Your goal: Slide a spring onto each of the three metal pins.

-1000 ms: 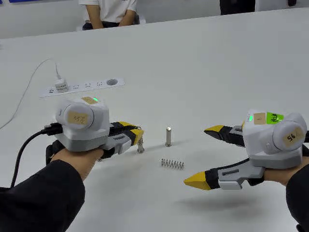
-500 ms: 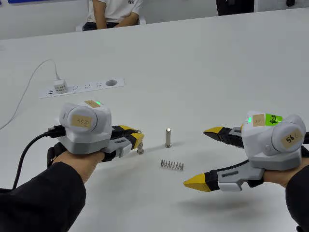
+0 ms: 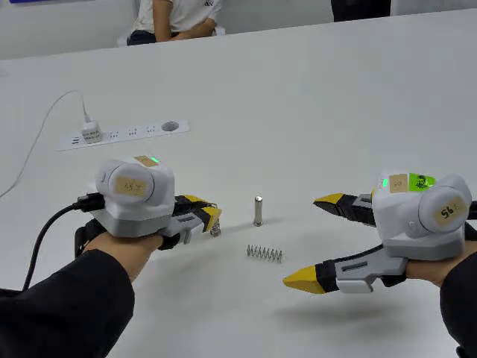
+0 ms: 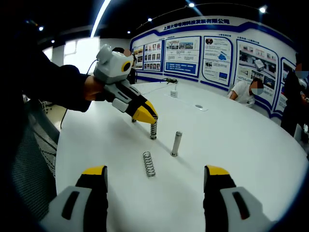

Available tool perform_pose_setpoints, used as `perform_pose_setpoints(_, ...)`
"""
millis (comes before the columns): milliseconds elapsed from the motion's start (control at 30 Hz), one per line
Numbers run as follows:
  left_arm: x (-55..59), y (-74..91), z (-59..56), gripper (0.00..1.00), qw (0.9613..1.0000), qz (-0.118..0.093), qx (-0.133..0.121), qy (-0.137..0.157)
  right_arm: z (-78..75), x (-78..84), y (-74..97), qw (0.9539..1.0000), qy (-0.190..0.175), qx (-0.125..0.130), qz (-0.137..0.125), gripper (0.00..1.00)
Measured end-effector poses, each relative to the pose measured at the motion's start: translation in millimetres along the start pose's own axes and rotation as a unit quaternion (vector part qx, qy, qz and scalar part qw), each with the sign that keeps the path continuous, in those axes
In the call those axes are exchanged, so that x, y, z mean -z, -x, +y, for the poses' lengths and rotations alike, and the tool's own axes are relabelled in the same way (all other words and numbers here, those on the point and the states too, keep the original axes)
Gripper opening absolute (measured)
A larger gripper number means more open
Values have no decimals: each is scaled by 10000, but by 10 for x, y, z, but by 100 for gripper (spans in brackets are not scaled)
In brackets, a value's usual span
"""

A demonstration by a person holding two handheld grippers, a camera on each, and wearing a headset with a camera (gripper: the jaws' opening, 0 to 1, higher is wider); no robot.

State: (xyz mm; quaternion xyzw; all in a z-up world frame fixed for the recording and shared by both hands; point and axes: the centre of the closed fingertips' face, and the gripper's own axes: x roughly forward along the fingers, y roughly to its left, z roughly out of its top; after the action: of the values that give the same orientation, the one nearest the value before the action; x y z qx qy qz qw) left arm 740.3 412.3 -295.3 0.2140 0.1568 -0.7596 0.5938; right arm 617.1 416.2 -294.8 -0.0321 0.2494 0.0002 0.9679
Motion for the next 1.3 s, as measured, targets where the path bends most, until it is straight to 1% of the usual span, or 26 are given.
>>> perform_pose_setpoints(200,34,-14,2,11,10000,70,-1,34,-3,4,-4,10000,9,3,11,83)
perform_pose_setpoints(400,79,-33,-8,11,9999,170,-14,-8,-9,12,-7,10000,18,10,32,83)
perform_pose_setpoints(433,75,-36,-3,11,9999,147,-12,-5,-9,12,-8,10000,18,11,33,83)
perform_pose_setpoints(733,73,-34,2,11,9998,177,2,-12,-12,12,-7,10000,22,22,40,83)
perform_pose_setpoints(867,86,-37,-1,12,9997,228,19,-44,-17,12,-5,10000,25,26,38,83)
perform_pose_setpoints(1067,70,-29,8,16,9998,199,-5,-24,-17,13,-3,10000,25,26,33,83)
perform_pose_setpoints(1300,18,23,-19,20,9999,132,-18,-37,-15,19,-4,10000,34,16,42,83)
